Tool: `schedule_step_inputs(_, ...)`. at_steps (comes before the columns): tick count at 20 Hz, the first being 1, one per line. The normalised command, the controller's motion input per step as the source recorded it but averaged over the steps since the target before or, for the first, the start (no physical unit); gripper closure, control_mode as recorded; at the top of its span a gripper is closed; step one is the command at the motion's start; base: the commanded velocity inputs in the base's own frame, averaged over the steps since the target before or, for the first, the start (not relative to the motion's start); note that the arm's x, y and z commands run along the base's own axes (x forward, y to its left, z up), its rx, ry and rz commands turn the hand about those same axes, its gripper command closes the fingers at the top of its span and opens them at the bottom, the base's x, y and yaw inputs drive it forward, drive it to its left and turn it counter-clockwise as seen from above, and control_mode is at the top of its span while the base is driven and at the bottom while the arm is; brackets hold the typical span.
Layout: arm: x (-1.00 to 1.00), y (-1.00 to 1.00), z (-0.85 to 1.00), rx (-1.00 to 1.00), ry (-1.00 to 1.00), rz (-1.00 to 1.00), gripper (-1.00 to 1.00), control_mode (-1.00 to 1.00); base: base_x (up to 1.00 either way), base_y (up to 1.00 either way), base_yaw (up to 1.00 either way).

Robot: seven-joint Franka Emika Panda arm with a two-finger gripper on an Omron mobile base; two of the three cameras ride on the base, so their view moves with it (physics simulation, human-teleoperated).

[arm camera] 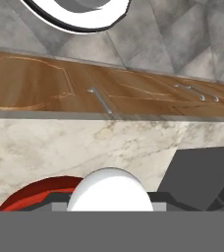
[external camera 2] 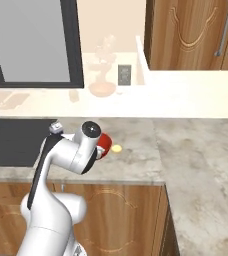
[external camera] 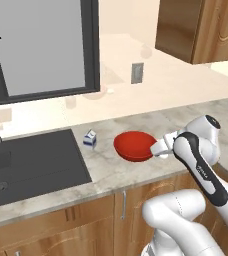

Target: Gather the eggs and milk located in the vicinity of the sink area and place them right next to the bowl.

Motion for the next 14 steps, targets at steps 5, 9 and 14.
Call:
schedule_step_inputs(5,0.0,0.0,0.0,0.0,0.0,0.0,1.0,1.0,0.26,-0.27,0.0)
schedule_step_inputs(9,0.0,0.0,0.0,0.0,0.0,0.0,1.0,1.0,0.1,-0.25,0.0)
schedule_step_inputs(14,0.0,-0.04,0.0,0.0,0.0,0.0,1.0,-1.0,0.03,-0.2,0.0)
